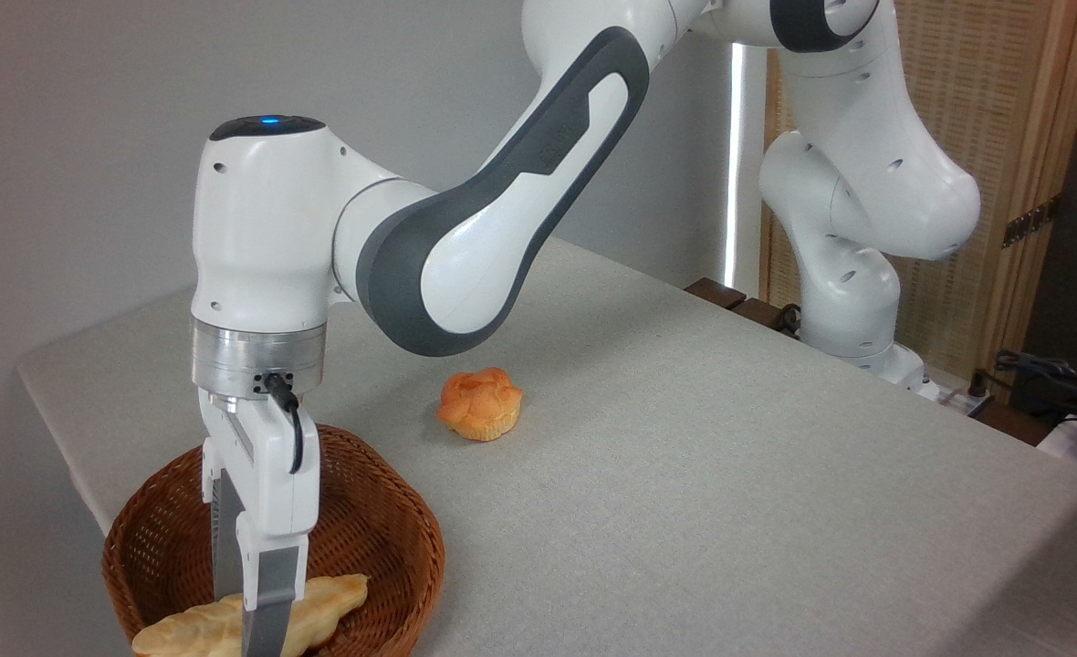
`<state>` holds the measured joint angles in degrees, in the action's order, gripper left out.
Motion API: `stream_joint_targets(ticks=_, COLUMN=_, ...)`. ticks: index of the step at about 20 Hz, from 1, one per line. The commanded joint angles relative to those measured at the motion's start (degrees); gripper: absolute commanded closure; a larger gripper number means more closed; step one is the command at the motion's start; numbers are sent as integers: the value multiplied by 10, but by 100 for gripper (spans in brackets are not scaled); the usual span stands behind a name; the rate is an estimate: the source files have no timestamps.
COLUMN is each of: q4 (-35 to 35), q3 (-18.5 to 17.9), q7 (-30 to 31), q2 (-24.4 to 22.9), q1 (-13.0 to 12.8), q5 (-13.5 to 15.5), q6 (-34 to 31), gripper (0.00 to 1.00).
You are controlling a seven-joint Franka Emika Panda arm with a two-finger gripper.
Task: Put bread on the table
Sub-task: 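Close the gripper around the middle of the braided bread roll, then lift the braided roll out of the basket and carry it beside the bun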
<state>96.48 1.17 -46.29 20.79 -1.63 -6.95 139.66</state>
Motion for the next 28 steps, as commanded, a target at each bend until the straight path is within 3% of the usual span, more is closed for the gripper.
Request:
stream_joint_targets(ticks=1, q4=-1, q3=6, q7=1, q2=2, q1=1, q5=-10, q6=11, gripper=56)
stream_joint_targets(ticks=11, q4=-1, q3=6, q7=1, q2=2, q1=1, q5=-10, q6=11, gripper=57)
stream_joint_targets(ticks=13, q4=-1, q3=6, q7=3, q2=0, q1=1, q5=-9, q6=10, gripper=64)
stream_joint_targets(ticks=18, q4=-2, q3=8, q7=32, q2=-35, q1=1, q5=2, q6=-25, gripper=65)
stream_joint_targets(ticks=28, q4=-6, q3=2, q7=32, q2=-108, q1=6, q5=88, q6=-132, gripper=63)
